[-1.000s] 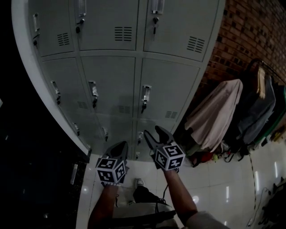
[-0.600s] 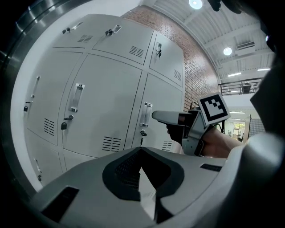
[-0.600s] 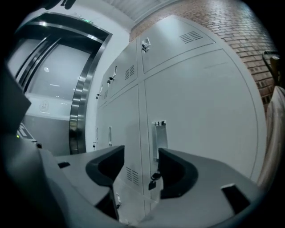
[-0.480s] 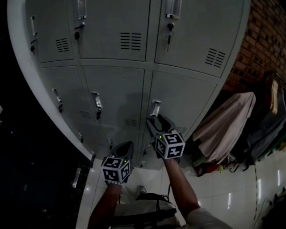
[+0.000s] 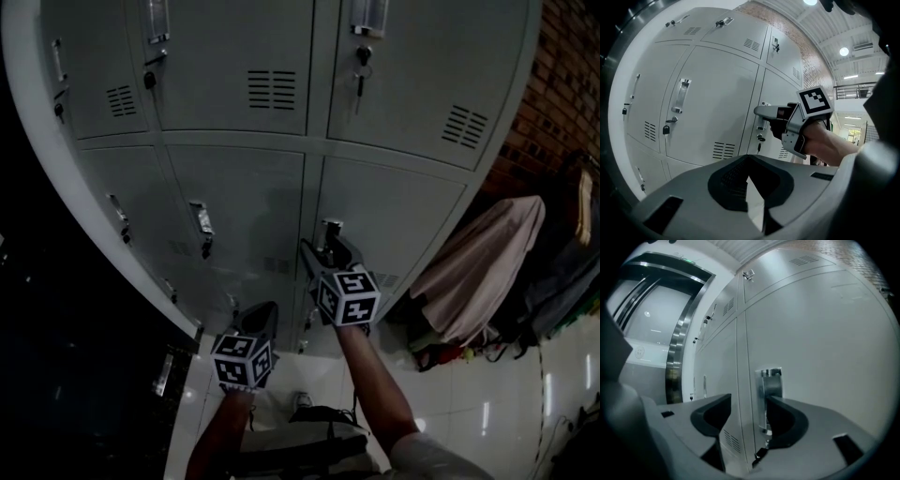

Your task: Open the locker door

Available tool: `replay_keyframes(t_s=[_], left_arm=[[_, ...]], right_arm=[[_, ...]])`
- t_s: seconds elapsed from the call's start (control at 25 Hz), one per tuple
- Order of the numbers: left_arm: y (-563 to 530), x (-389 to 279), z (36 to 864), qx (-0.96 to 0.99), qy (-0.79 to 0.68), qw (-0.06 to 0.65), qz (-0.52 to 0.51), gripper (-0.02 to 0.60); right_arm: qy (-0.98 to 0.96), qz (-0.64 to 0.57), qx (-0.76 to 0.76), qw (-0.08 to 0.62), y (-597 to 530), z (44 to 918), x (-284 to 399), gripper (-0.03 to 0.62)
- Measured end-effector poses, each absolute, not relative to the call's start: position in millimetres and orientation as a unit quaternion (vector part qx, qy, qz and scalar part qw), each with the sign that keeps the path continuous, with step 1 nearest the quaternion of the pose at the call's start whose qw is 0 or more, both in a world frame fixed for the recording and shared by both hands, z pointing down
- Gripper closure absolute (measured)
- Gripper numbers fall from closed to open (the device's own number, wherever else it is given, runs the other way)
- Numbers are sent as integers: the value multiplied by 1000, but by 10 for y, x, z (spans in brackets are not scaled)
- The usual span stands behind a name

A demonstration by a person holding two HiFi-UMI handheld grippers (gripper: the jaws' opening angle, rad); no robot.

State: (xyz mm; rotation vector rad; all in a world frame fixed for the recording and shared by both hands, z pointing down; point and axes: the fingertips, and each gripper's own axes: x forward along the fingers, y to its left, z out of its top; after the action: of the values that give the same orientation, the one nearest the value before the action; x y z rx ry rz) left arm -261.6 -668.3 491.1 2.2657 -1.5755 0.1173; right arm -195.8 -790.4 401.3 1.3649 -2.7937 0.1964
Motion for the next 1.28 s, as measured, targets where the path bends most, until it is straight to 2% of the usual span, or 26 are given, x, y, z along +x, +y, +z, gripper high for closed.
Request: replay_keyframes(t_s=[0.56, 0.88, 1.04, 1.28], left_arm=[[-6443, -2755, 4962, 802, -563, 198, 35, 583], [-6246, -2717, 4943, 807, -556, 196, 31, 583], [-6199, -2736, 4893, 807, -558, 194, 24, 583], [-6118, -2677, 4837, 809, -555, 191, 22, 583]], right_arm=[[-882, 25, 469, 38, -7502, 4002, -1968, 330], [-853, -26, 517, 70, -7165, 4018, -1768, 438], [-844, -43, 528, 83, -7108, 3999, -1726, 461], [-840, -36, 534, 87, -6992, 4018, -1639, 457]])
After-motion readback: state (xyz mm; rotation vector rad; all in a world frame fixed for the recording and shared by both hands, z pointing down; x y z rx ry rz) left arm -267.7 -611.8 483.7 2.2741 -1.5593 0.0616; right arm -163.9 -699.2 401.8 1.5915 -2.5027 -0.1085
